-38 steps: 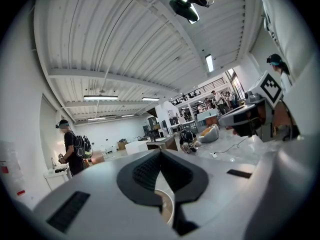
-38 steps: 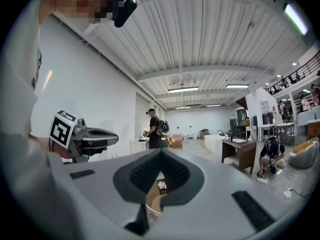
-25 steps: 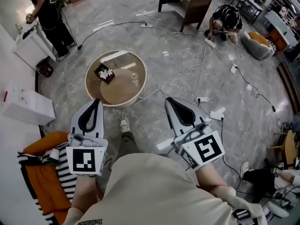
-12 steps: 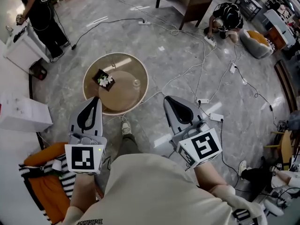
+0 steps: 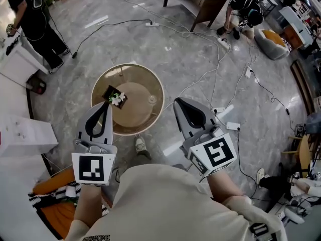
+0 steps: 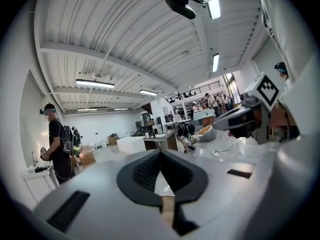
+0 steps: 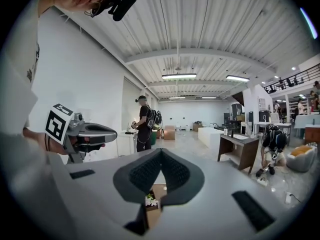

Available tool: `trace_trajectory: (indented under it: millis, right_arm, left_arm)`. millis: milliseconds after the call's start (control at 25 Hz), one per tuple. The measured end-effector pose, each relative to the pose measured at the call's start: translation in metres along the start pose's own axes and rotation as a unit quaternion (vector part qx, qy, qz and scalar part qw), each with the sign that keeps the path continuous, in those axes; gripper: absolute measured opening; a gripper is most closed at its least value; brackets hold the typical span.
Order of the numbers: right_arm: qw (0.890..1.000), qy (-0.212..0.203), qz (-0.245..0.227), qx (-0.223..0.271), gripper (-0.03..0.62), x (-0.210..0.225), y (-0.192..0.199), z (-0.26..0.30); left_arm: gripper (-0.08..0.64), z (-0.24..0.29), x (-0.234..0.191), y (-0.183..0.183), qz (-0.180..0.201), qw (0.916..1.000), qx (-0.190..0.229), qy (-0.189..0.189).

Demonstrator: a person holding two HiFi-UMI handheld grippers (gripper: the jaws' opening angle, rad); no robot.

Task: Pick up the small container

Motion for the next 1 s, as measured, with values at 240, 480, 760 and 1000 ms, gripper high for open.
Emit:
trace_trajectory:
  millis: [240,480,760,1000]
  right_arm:
    - [1.000,0.022,-0.006,0.007,-0.005,-0.015,-0.018,0.047]
    - [0.999,0.044,-0.008,0.008,-0.005,-0.016,-0.024,0.073]
    - [0.998,0.054,-0.012,0.002,-0.005,-0.012,-0.026,0.088]
    - [0.999,0.049,0.003,0.007,-0.005,-0.002,-0.025,0.095]
  left_arm:
    - [0.006,0.014,-0.053,0.007,0.011,0.9997,-0.005,0.021]
    - [0.006,0.027,-0.081,0.012,0.011,0.9993,0.001,0.036]
    - [0.006,0.035,-0.094,0.012,0.003,0.9992,0.009,0.039]
    - [0.006,0.046,-0.096,0.008,0.006,0.9994,0.004,0.034]
Point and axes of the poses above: the fingertips, and each gripper's own axes: z forward along the fingers, x to its right, y out of its underside, the point moved 8 cm from there along -z, backward along the fingers, and after that the axes turned 15 degrees about y, right-handed, at the moved point
